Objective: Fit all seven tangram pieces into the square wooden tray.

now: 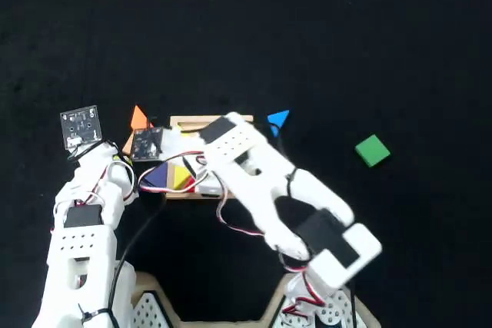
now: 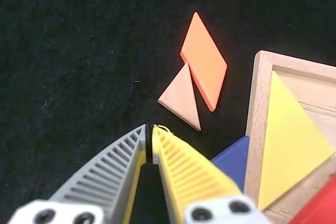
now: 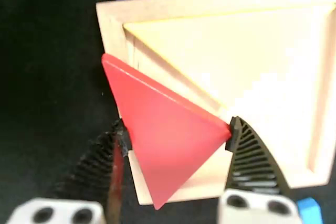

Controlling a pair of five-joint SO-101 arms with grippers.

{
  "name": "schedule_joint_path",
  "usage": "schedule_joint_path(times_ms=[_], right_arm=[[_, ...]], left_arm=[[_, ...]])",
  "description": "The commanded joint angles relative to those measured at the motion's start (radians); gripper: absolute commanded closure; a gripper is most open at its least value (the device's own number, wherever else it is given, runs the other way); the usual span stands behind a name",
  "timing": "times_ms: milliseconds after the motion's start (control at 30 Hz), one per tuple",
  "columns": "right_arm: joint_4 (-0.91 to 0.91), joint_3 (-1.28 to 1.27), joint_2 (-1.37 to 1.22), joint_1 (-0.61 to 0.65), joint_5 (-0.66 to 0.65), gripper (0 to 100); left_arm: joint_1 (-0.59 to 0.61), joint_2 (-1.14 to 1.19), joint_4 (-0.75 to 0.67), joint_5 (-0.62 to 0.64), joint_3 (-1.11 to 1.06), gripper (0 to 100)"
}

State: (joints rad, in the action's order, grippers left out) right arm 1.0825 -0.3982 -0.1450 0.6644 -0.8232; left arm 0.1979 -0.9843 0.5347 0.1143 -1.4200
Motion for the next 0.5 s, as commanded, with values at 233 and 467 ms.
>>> schedule_joint_path(times_ms=[233, 467], right_arm=[[-0.026, 0.061, -0.030, -0.005, 0.068, 80.9], [-0.029, 0.061, -0.031, 0.012, 0.129, 71.9]], left_arm=[[-0.001, -0.015, -0.018, -0.011, 0.005, 97], [-0.001, -0.015, -0.018, -0.011, 0.005, 97]])
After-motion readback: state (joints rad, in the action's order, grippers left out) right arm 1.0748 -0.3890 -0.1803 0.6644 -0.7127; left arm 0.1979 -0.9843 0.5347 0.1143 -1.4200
